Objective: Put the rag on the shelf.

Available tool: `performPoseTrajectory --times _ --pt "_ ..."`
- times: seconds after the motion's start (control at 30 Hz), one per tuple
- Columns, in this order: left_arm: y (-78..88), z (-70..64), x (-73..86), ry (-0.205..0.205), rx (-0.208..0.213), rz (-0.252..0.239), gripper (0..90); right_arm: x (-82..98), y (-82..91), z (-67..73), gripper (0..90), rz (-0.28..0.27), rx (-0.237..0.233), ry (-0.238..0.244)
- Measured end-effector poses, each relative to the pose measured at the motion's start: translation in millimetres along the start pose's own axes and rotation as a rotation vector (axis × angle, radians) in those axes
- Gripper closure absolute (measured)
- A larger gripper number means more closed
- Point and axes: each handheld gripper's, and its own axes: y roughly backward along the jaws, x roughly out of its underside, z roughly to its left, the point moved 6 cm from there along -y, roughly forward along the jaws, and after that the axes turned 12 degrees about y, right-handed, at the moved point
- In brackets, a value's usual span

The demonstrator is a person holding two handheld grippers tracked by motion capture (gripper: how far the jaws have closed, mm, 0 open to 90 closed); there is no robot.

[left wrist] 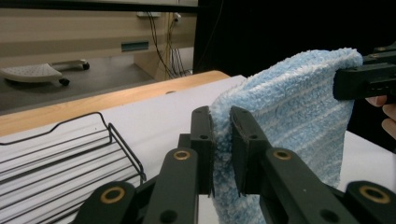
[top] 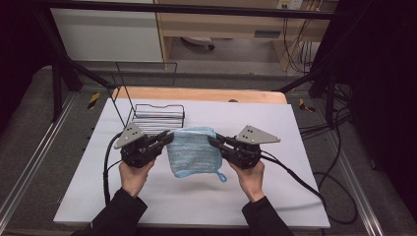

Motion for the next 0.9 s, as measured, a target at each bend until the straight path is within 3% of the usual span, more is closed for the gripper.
performPoseTrajectory --times 0.33,0.9 --pt "12.7 5.7 -22.8 0.006 -0.001 -0.074 79.7 -22.4 -8.4 2.5 80.8 -0.065 0.034 0.024" --pt "38.5 30.2 -59.6 0.021 -0.044 -0.182 79.8 -61.5 -43.7 11.2 80.9 -0.136 0.089 0.083"
